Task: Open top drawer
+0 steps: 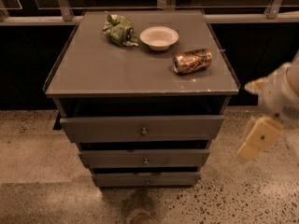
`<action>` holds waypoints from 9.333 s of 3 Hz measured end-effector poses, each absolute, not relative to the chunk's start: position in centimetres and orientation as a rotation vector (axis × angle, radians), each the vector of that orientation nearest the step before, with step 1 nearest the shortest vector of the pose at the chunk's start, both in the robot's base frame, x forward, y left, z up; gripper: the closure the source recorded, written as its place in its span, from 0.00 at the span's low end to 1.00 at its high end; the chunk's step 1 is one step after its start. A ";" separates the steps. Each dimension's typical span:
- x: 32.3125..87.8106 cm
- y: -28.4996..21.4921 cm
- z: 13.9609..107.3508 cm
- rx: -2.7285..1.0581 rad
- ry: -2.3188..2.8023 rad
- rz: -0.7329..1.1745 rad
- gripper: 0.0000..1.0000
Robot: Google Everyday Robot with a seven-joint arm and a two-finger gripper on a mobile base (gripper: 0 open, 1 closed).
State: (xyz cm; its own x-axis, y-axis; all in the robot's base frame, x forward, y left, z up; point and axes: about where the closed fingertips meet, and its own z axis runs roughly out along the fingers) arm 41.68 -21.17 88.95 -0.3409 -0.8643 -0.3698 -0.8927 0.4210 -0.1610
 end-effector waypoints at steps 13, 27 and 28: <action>48.4 -22.3 70.5 -0.922 2.095 0.097 1.00; 61.7 -20.1 68.6 -0.870 2.006 0.113 1.00; 61.7 -20.1 68.6 -0.870 2.006 0.113 1.00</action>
Offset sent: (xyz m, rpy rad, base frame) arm -0.0107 -0.0106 -0.0270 0.0272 0.0035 -0.0618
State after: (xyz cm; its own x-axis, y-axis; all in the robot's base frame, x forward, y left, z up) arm 61.74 -20.14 68.58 -0.3307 -0.5332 -0.7787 -0.6173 0.7463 -0.2489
